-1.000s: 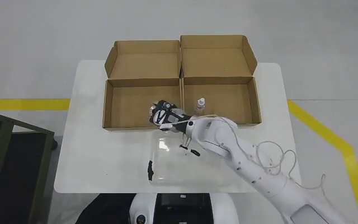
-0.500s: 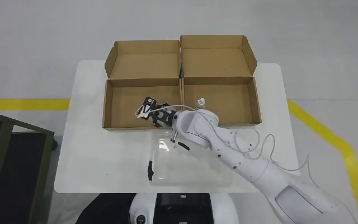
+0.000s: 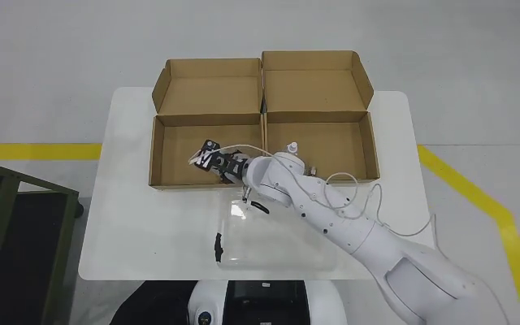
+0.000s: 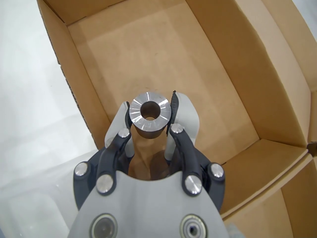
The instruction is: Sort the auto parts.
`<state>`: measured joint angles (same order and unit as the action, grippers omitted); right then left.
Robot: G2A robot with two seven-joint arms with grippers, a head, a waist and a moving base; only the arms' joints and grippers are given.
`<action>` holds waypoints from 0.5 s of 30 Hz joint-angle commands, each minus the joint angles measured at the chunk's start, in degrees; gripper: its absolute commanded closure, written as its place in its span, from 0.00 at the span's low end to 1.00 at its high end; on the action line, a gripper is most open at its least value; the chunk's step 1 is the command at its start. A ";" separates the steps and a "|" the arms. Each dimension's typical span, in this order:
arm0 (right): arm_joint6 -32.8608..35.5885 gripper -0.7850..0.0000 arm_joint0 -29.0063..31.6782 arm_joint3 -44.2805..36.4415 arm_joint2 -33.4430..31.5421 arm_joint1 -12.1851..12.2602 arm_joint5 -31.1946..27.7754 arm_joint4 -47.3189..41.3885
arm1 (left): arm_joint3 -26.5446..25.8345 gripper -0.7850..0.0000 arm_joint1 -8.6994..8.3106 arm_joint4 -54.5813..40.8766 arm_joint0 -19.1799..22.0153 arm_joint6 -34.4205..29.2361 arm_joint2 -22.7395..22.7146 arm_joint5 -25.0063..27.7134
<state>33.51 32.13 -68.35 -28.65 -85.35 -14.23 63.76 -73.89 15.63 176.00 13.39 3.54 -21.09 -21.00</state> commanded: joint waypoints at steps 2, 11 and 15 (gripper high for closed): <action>0.33 0.69 -0.27 0.86 -0.04 -0.55 -0.20 0.27 | 0.00 0.00 0.00 0.00 0.00 0.00 0.00 0.00; 0.62 0.56 -0.13 2.05 -1.14 -1.47 -1.27 1.09 | 0.00 0.00 0.00 0.00 0.00 0.00 0.00 0.00; -0.46 0.55 0.49 -0.27 -2.66 -1.31 -2.07 1.35 | 0.00 0.00 0.00 0.00 0.00 0.00 0.00 0.00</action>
<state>33.29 32.41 -67.73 -30.83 -86.76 -16.12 64.99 -73.89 15.63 176.00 13.39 3.54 -21.09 -21.00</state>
